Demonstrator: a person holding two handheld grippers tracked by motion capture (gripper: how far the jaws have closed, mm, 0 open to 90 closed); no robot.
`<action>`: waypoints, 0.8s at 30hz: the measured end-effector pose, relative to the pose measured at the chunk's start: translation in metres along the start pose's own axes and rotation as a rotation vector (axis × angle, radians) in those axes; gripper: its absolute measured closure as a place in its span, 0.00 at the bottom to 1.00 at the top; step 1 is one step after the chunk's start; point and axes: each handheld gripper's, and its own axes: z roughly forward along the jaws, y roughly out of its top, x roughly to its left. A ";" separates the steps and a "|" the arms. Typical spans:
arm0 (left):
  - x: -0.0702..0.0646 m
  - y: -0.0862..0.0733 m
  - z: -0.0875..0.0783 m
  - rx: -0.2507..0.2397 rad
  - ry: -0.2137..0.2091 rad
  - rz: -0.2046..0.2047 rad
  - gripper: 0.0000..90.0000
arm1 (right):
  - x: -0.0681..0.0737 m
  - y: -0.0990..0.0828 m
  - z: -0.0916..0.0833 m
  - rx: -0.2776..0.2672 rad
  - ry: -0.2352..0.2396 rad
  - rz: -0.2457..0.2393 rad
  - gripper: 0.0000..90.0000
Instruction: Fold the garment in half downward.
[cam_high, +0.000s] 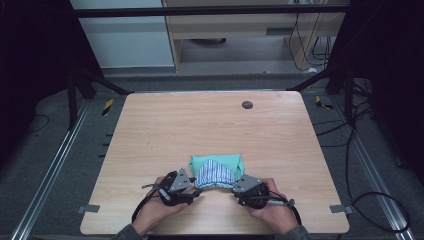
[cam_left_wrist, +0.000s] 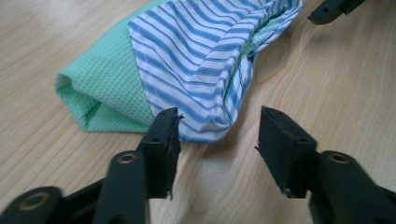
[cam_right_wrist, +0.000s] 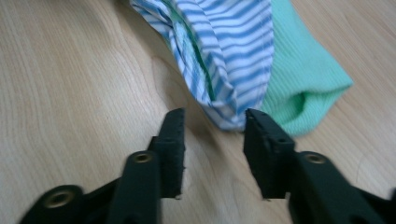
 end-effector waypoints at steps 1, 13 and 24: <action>0.000 -0.001 -0.003 0.000 0.003 -0.009 0.46 | -0.001 -0.005 -0.003 0.000 -0.005 0.022 0.55; 0.042 -0.025 -0.021 0.025 0.178 -0.175 0.17 | -0.025 -0.035 -0.007 0.034 -0.116 0.214 0.20; 0.077 -0.049 -0.026 0.049 0.287 -0.312 0.09 | -0.064 -0.055 0.008 0.022 -0.205 0.500 0.05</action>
